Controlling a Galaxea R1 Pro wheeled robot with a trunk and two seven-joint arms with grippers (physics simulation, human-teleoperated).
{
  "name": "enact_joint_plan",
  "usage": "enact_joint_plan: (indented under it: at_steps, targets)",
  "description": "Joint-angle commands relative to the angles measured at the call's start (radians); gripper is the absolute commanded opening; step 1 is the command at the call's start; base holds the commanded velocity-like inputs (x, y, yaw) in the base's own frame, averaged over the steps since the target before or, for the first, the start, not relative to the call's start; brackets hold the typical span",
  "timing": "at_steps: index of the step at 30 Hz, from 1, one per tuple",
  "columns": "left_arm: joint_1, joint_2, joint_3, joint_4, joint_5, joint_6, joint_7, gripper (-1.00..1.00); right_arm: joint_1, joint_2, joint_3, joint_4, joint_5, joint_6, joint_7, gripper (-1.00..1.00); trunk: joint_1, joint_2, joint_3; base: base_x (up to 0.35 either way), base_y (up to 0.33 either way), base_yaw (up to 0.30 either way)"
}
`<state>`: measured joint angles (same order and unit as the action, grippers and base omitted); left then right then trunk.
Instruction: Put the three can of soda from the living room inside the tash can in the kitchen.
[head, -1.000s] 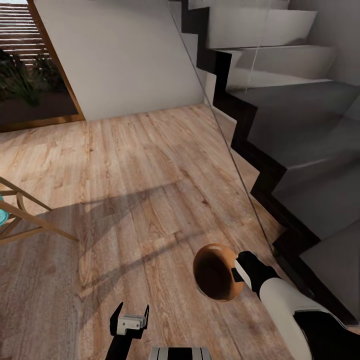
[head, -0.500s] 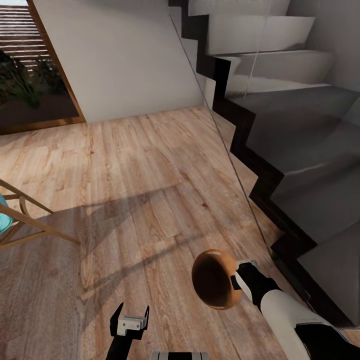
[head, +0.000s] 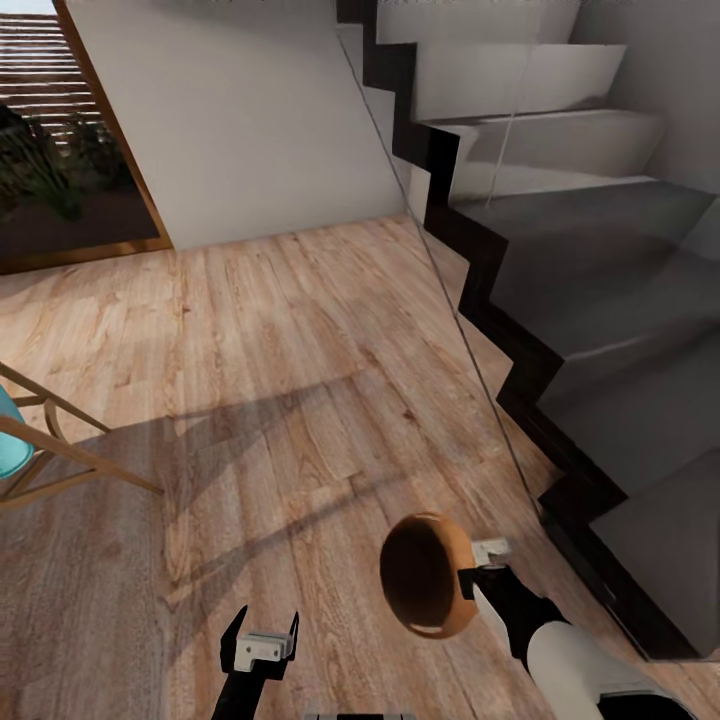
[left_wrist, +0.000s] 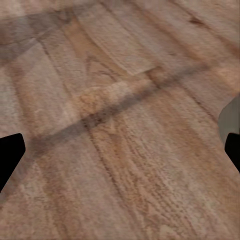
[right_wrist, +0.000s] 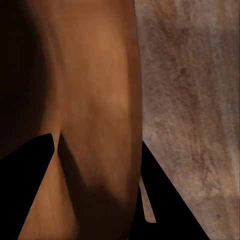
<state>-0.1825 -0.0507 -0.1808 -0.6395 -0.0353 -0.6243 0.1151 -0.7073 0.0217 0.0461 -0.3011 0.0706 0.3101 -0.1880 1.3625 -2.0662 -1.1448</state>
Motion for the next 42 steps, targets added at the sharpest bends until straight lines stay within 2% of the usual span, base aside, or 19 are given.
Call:
enact_joint_plan:
  at_steps: [1,17,22,26,31,37,38,39,40,42]
  targets:
    - [0.0,0.0,0.0,0.001,0.0,0.0,0.0,1.0,0.004,0.001,-0.003,-0.001,-0.007,-0.013,0.001,-1.0,-0.004,0.007,0.003,0.0,0.0,0.0]
    - [0.0,0.002,0.002,-0.01,0.006,0.0,0.0,1.0,0.055,-0.012,-0.01,-0.004,-0.01,-0.077,0.002,-1.0,-0.065,0.119,0.072,0.0,0.0,0.0]
    - [-0.003,0.007,0.004,-0.013,0.008,0.003,0.032,1.0,0.081,-0.023,-0.01,-0.015,-0.008,-0.09,0.002,-1.0,-0.084,0.154,0.095,0.0,0.0,0.0]
    - [-0.004,0.017,0.004,-0.019,0.007,0.004,0.064,1.0,0.088,-0.043,-0.007,-0.018,-0.002,-0.101,0.003,-1.0,-0.1,0.182,0.114,0.0,0.0,0.0]
    - [-0.002,0.063,0.004,-0.02,0.006,0.01,0.076,1.0,0.103,-0.081,-0.004,-0.02,0.0,-0.107,0.016,-1.0,-0.119,0.217,0.137,0.0,0.0,0.0]
    - [0.003,0.082,0.003,-0.017,0.006,0.01,0.077,1.0,0.155,-0.103,-0.003,-0.072,0.001,-0.109,0.07,-1.0,-0.142,0.259,0.165,0.0,0.0,0.0]
    - [0.004,0.092,0.003,-0.017,0.006,0.01,0.076,1.0,0.169,-0.106,-0.003,-0.084,0.001,-0.109,0.076,-1.0,-0.146,0.266,0.17,0.0,0.0,0.0]
    - [0.005,0.111,0.003,-0.019,0.009,0.008,0.076,1.0,0.188,-0.108,-0.003,-0.096,0.001,-0.124,0.083,-1.0,-0.15,0.273,0.174,0.0,0.0,0.0]
    - [0.006,0.117,0.003,-0.02,0.009,0.007,0.075,1.0,0.193,-0.109,-0.003,-0.098,0.002,-0.139,0.085,-1.0,-0.153,0.28,0.178,0.0,0.0,0.0]
    - [0.011,0.148,0.003,-0.026,0.022,0.003,0.072,1.0,0.233,-0.11,-0.003,-0.105,0.002,-0.22,0.091,-1.0,-0.161,0.294,0.185,0.0,0.0,0.0]
